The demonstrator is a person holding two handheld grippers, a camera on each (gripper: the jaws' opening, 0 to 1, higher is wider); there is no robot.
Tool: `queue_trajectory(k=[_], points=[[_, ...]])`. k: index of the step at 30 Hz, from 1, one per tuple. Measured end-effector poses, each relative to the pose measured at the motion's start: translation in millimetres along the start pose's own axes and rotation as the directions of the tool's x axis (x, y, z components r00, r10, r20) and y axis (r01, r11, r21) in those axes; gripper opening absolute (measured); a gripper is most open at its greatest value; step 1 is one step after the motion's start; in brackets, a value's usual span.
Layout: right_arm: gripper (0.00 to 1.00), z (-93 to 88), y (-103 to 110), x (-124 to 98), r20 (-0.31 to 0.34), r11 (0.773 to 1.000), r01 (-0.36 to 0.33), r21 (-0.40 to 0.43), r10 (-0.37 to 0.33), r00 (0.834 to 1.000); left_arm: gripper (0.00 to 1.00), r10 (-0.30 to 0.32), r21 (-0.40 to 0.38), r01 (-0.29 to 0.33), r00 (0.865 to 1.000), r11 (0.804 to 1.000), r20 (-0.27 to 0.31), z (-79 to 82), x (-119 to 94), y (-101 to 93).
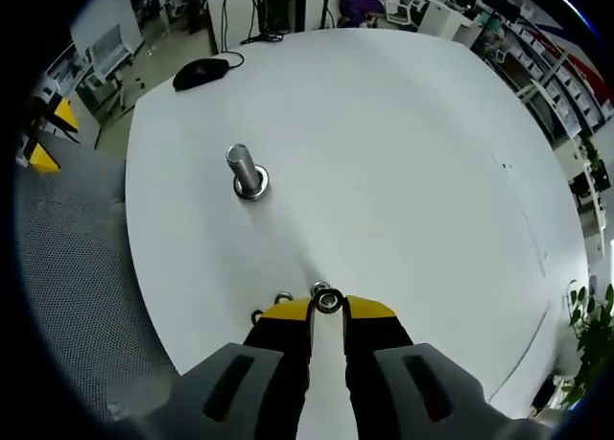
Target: Place the washer onto the threaded stud by aligning its center hole with the stud, sliding it down to the base, and recovering from edge contact or off-axis alignment until the washer reaches the visible bottom stop.
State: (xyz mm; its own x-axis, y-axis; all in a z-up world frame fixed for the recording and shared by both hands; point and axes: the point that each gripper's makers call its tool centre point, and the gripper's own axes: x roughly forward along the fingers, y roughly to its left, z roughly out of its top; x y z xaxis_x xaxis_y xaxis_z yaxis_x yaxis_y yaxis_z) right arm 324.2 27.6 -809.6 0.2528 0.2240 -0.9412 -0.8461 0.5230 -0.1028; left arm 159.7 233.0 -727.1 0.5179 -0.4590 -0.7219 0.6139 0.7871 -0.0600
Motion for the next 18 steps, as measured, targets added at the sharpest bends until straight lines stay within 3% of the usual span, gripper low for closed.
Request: queue_trajectory(k=[18], points=[[0.14,-4.2,-1.2,16.0,-0.027,1.000,-0.022,0.010,0.022,0.999,0.21,-0.002,-0.003,0.002,1.000,1.000,-0.004,-0.7,0.6,0.0]])
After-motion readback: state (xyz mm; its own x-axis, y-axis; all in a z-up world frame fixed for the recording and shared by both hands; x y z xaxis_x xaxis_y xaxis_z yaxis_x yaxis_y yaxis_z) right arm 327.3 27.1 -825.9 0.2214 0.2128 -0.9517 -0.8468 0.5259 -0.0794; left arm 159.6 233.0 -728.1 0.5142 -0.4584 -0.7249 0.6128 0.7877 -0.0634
